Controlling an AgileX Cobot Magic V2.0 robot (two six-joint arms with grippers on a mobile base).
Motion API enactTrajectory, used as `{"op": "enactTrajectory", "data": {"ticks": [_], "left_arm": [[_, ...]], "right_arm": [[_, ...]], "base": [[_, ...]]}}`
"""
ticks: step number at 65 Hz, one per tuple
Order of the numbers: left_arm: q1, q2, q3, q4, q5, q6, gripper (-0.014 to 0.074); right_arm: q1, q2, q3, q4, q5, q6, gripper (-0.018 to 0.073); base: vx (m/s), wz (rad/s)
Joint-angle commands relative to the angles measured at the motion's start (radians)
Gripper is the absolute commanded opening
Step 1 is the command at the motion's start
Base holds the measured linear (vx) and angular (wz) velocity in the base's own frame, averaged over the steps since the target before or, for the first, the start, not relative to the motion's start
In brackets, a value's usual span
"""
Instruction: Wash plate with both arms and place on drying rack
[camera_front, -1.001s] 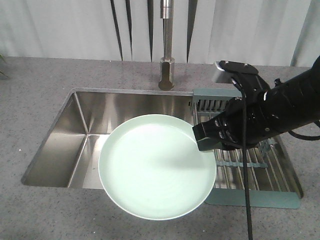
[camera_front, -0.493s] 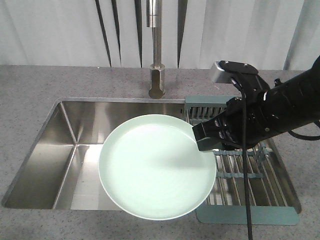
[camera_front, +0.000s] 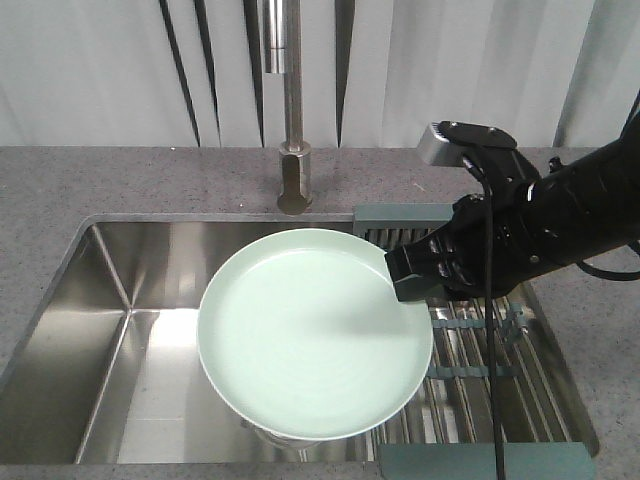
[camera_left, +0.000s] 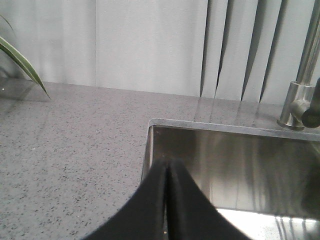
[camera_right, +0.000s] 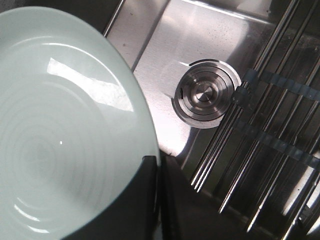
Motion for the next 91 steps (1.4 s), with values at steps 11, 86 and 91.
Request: {"op": "enactTrajectory", "data": {"ticks": [11,86,91], "left_arm": [[-0.002,-0.013,-0.03,-0.002,-0.077,-0.004,-0.0006],[-0.002,-0.013,-0.03,-0.002,-0.076,-0.004,-0.0006],[-0.002,-0.013,-0.03,-0.002,-0.076,-0.004,-0.0006]], "right_arm": [[-0.003,-0.033,-0.026,0.035,-0.03,-0.008,-0.0008],[-0.004,-0.032,-0.026,0.038,-0.045,-0.007,-0.0008],[-0.004,-0.032,-0.026,0.038,-0.045,-0.007,-0.0008]], "base": [[0.06,-0.05],[0.01,-0.01],[0.0,0.0]]}}
